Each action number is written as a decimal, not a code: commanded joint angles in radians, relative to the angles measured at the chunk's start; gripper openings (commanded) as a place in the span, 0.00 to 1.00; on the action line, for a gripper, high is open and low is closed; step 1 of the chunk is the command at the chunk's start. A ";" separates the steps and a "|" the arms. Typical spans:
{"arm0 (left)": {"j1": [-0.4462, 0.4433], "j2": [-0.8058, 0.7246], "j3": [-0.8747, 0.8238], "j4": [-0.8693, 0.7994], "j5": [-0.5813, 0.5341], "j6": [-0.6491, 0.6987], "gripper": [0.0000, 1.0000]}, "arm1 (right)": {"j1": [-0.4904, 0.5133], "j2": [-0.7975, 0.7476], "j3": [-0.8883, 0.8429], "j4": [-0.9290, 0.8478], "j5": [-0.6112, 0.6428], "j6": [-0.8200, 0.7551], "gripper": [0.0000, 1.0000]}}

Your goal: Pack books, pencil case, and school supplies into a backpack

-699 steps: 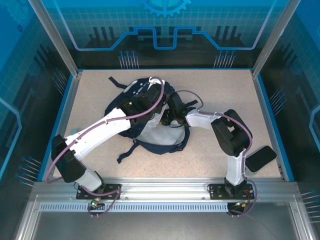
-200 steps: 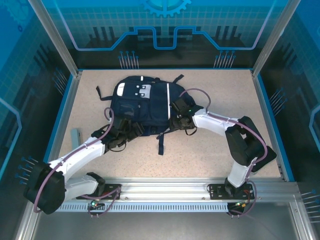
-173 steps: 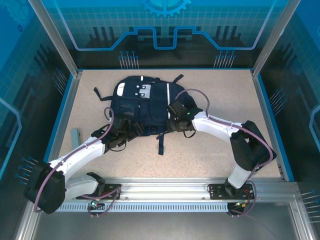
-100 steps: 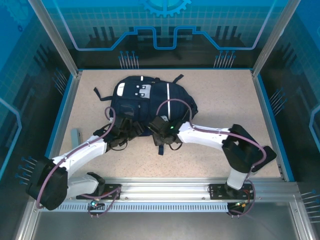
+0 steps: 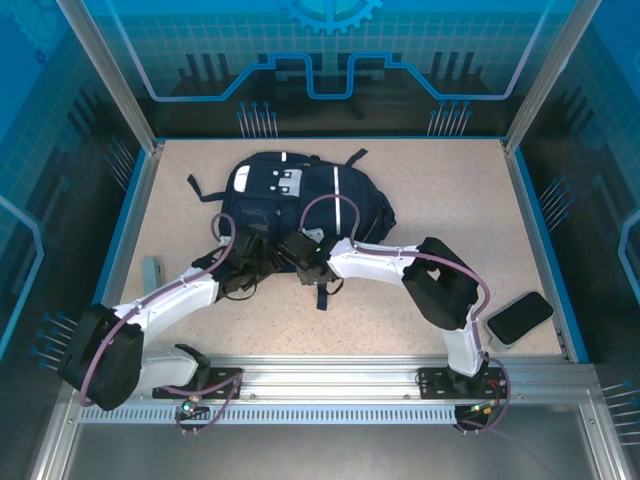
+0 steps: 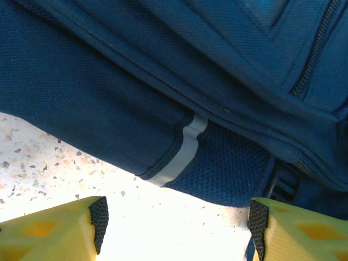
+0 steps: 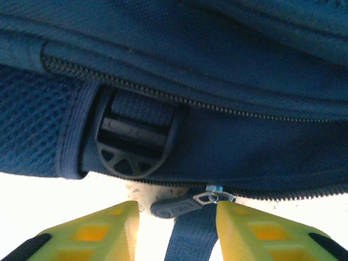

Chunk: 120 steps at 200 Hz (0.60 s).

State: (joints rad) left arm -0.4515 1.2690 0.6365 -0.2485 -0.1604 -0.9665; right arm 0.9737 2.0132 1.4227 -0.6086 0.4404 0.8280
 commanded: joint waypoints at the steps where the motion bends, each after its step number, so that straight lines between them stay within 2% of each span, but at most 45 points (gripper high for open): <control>1: 0.011 0.039 0.002 0.046 -0.028 -0.005 0.60 | -0.016 0.042 0.036 -0.068 0.070 0.049 0.40; 16: 0.015 0.064 0.008 0.046 -0.046 -0.006 0.56 | -0.021 0.047 0.043 -0.091 0.081 0.061 0.39; 35: 0.021 0.100 0.030 -0.029 -0.099 -0.026 0.54 | -0.026 0.045 0.040 -0.121 0.087 0.067 0.37; 63: 0.026 0.119 0.008 -0.038 -0.127 -0.036 0.50 | -0.033 0.010 0.010 -0.137 0.067 0.048 0.26; 120: 0.030 0.127 0.000 -0.027 -0.134 -0.022 0.48 | -0.036 0.000 0.025 -0.165 0.060 -0.033 0.24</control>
State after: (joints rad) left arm -0.4335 1.3815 0.6384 -0.2592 -0.2626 -0.9928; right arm 0.9535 2.0350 1.4361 -0.7208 0.4873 0.8436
